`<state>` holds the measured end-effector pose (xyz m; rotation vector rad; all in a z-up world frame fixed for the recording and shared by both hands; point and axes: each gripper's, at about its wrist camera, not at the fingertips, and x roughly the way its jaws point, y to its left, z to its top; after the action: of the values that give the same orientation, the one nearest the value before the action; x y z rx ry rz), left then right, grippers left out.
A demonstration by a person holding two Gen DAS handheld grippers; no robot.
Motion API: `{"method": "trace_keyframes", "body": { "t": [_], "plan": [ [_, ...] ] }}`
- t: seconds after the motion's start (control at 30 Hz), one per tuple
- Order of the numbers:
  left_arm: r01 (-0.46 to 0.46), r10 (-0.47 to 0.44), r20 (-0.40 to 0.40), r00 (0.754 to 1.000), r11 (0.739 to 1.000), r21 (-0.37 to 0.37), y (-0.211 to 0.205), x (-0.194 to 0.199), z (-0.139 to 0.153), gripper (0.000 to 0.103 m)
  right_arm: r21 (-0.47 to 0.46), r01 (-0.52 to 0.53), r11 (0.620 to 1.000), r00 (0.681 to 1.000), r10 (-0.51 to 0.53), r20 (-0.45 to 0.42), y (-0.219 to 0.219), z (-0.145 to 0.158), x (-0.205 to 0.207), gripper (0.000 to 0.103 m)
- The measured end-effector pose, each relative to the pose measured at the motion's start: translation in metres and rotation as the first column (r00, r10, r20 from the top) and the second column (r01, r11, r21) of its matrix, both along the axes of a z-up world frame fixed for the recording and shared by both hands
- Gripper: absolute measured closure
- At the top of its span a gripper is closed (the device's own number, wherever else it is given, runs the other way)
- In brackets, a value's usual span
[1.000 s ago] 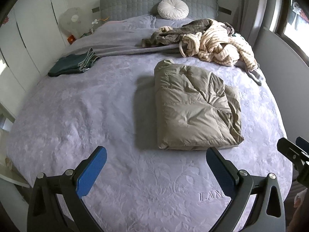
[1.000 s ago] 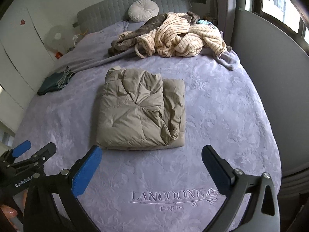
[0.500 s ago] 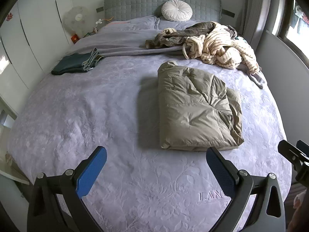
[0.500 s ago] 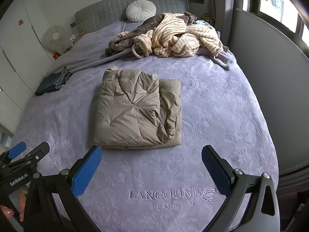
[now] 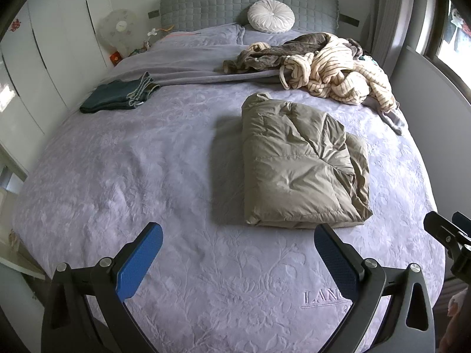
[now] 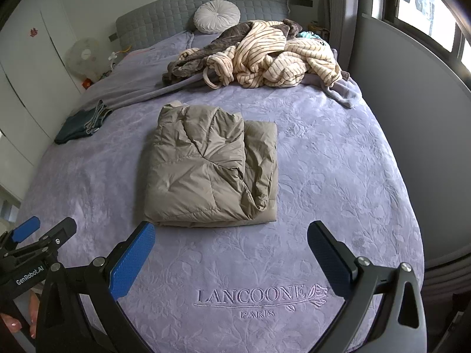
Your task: Fold large clothes
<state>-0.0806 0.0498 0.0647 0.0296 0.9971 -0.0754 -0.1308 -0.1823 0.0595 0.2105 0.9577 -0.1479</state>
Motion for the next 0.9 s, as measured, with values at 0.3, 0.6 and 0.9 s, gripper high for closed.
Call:
{"method": "trace_keyframes", "body": {
  "t": [0.3,0.6,0.9],
  "plan": [
    [0.000,0.000,0.000,1.000,1.000,0.001,-0.0011,-0.0001,-0.0001,0.000,-0.002,0.001,1.000,1.000,-0.001,-0.001,0.0006,0.0004,-0.0006,0.000],
    [0.001,-0.001,0.000,1.000,1.000,0.001,-0.0008,0.0008,0.0001,0.000,-0.002,0.003,1.000,1.000,-0.003,0.000,0.0019,0.0005,-0.0004,0.000],
    [0.000,0.000,0.001,1.000,1.000,0.002,-0.0025,0.0006,0.0001,0.000,-0.001,0.008,1.000,1.000,-0.008,-0.001,0.0041,0.0004,0.0005,0.000]
  ]
}}
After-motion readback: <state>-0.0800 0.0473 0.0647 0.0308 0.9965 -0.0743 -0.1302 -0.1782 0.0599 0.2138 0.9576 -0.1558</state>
